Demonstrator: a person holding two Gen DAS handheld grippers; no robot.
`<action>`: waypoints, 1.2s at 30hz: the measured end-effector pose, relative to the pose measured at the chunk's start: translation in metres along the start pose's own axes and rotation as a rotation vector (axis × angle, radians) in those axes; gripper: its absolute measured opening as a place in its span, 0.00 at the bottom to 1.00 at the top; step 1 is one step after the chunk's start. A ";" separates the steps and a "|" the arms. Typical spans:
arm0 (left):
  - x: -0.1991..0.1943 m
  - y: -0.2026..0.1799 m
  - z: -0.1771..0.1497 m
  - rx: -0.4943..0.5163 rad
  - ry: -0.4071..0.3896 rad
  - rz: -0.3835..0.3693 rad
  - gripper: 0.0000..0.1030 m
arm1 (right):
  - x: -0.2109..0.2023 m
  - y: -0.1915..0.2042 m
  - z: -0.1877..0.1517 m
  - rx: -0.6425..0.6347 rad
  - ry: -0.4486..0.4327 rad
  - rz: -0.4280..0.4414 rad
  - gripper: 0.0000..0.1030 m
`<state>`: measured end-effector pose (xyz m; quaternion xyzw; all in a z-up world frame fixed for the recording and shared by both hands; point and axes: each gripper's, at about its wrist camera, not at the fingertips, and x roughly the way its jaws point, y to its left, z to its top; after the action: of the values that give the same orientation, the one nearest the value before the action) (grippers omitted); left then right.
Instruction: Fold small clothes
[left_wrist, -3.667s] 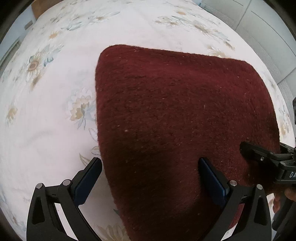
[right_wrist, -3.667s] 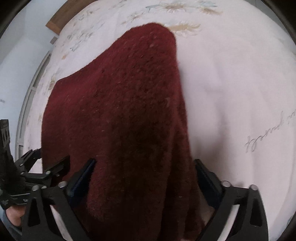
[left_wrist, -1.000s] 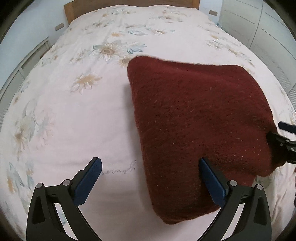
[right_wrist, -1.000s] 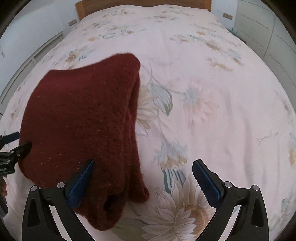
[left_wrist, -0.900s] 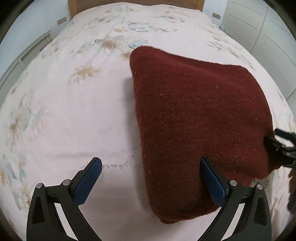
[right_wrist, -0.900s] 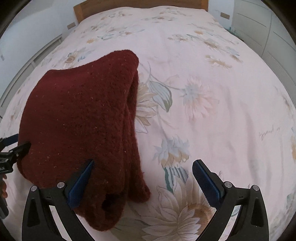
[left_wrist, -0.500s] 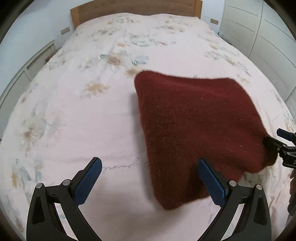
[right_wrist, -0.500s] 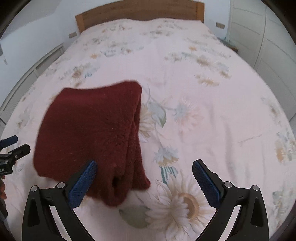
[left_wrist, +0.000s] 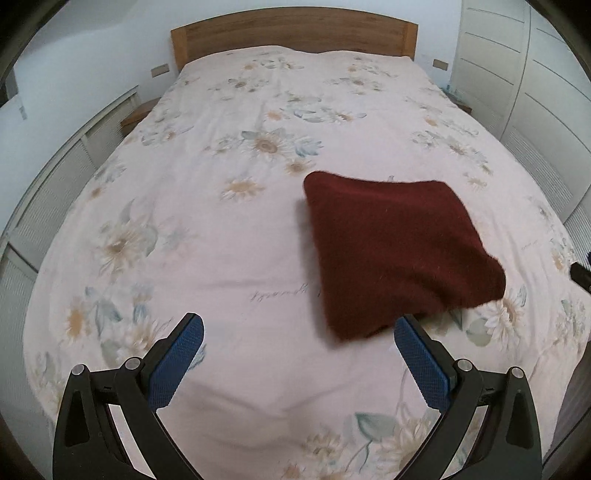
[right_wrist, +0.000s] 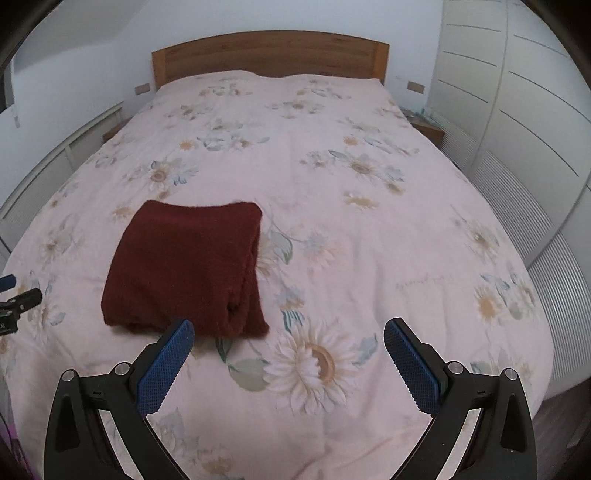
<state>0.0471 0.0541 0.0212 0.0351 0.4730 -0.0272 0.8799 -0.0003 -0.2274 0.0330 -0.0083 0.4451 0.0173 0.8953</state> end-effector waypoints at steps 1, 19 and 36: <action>-0.002 0.002 -0.004 -0.010 0.001 0.013 0.99 | -0.001 -0.002 -0.003 0.003 0.004 -0.001 1.00; -0.020 0.006 -0.025 -0.040 0.022 0.015 0.99 | -0.016 -0.011 -0.023 0.000 0.009 -0.033 1.00; -0.012 0.007 -0.034 -0.015 0.048 0.035 0.99 | -0.020 -0.006 -0.024 -0.014 0.019 -0.032 1.00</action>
<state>0.0124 0.0643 0.0126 0.0372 0.4935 -0.0073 0.8689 -0.0314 -0.2349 0.0348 -0.0217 0.4532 0.0062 0.8911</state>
